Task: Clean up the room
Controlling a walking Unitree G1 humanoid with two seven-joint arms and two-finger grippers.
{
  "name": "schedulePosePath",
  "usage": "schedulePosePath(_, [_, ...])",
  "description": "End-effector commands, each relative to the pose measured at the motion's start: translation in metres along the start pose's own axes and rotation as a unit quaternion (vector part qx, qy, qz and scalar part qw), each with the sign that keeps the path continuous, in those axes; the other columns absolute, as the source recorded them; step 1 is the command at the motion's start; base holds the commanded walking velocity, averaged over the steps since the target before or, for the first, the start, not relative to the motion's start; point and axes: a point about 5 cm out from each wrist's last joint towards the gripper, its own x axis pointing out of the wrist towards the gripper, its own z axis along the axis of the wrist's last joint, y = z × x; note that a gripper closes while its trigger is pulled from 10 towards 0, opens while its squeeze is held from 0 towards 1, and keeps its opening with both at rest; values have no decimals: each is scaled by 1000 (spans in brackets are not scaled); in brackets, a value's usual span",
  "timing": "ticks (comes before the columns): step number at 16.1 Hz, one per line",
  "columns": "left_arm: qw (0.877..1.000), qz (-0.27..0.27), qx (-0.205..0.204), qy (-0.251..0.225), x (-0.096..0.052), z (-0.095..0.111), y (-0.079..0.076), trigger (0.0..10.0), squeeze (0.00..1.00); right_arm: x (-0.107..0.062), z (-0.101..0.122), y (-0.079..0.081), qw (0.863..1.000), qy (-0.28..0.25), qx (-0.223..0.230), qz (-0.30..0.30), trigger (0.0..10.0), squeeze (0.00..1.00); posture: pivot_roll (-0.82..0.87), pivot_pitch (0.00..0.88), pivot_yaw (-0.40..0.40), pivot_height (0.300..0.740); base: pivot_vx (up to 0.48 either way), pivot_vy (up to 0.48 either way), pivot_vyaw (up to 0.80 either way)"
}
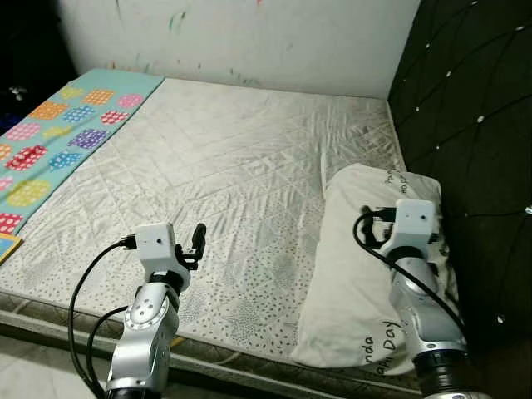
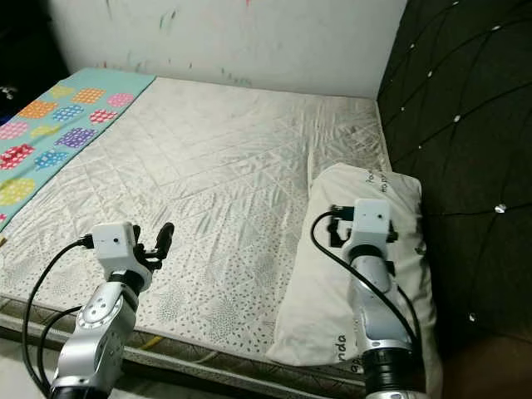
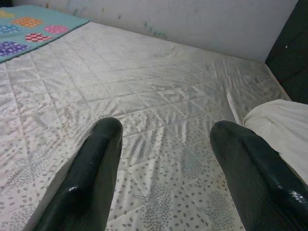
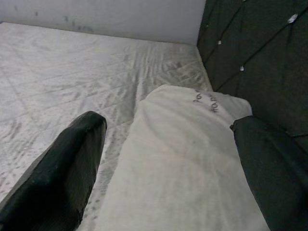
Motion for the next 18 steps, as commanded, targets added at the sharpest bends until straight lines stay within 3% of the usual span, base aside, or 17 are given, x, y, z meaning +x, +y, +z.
schedulePosePath(1, [1000, -8, 0, -8, 5, 3, -1, 10000, 0, 4, 1, 1, 1000, -2, 17, -2, 10000, 0, -136, 0, 27, 740, 0, 0, 0])
schedulePosePath(9, [999, -11, 2, -51, 20, 18, -1, 10000, 0, 13, 21, -1, 998, -53, 29, 10, 10000, 0, -166, 0, 24, 740, 0, 0, 0])
schedulePosePath(14, [1000, -17, -1, -26, 3, -6, -10, 10000, 0, 6, 8, 2, 998, -26, 52, 5, 10000, 0, -157, 0, 10, 740, 0, 0, 0])
schedulePosePath(18, [998, -31, 4, -47, 11, 12, -11, 10000, 0, 2, 3, 14, 998, -17, 58, 19, 10000, 0, -119, 0, 9, 740, 0, 0, -548])
